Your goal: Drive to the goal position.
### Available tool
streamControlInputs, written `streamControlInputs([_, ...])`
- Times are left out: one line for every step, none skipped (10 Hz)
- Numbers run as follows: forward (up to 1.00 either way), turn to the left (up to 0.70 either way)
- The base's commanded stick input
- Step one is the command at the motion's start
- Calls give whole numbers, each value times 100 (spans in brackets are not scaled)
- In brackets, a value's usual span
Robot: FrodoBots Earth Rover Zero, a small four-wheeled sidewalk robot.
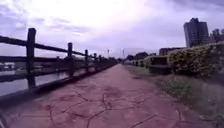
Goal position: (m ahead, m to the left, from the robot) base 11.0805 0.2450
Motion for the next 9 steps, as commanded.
streamControlInputs([100, 0])
streamControlInputs([100, 0])
streamControlInputs([100, 0])
streamControlInputs([100, 0])
streamControlInputs([100, 0])
streamControlInputs([100, 0])
streamControlInputs([100, 0])
streamControlInputs([100, 0])
streamControlInputs([100, 0])
